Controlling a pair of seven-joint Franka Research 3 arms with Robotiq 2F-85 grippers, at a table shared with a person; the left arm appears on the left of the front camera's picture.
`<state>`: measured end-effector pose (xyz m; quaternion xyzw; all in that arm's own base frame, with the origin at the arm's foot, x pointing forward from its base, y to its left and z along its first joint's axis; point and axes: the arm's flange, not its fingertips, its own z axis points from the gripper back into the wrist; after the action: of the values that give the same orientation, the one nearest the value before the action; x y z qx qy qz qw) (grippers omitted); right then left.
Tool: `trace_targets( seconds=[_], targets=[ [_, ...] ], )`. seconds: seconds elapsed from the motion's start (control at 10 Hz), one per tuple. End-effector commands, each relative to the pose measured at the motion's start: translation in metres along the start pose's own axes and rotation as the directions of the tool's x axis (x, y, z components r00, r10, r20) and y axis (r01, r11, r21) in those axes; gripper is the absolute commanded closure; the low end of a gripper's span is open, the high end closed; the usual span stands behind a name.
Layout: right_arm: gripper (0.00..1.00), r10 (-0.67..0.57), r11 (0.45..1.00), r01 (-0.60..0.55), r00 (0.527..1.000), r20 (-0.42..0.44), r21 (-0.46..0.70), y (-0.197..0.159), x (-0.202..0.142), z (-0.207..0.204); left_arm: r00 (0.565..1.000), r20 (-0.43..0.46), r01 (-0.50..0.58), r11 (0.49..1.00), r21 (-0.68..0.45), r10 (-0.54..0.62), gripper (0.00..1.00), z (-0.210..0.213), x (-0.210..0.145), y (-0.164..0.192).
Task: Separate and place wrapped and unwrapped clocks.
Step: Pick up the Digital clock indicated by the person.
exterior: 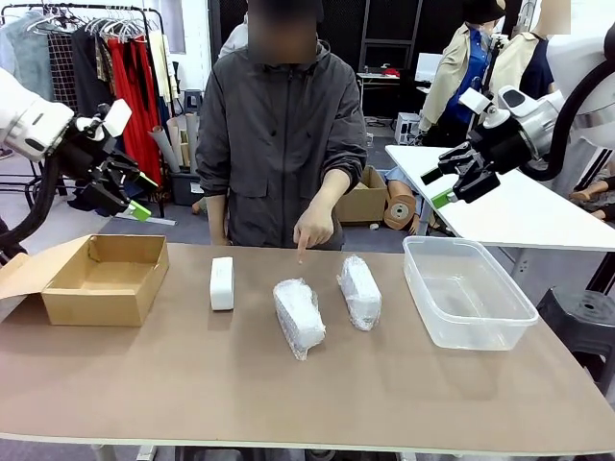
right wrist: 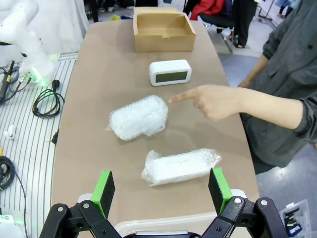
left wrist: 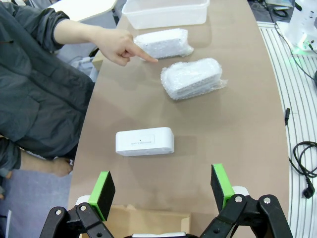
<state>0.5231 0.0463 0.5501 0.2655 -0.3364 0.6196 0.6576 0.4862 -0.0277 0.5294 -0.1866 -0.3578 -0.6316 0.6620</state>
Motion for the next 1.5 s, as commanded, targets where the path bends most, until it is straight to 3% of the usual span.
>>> trace_targets(
  seconds=[0.0,1.0,1.4],
  targets=[
    [0.00,0.002,1.000,-0.002,1.000,-0.002,0.002,0.001,0.001,0.001,1.000,0.008,0.007,1.000,0.005,-0.007,0.00,0.003,0.001,0.000],
    [0.00,0.002,1.000,-0.002,1.000,-0.002,0.002,0.001,0.001,0.001,1.000,0.000,0.000,1.000,0.000,0.000,0.00,0.000,0.000,0.000],
    [0.00,0.002,1.000,-0.002,1.000,-0.002,0.002,0.001,0.001,0.001,0.982,-0.176,-0.080,0.997,-0.022,0.075,0.00,-0.011,0.041,-0.010]
  ],
)
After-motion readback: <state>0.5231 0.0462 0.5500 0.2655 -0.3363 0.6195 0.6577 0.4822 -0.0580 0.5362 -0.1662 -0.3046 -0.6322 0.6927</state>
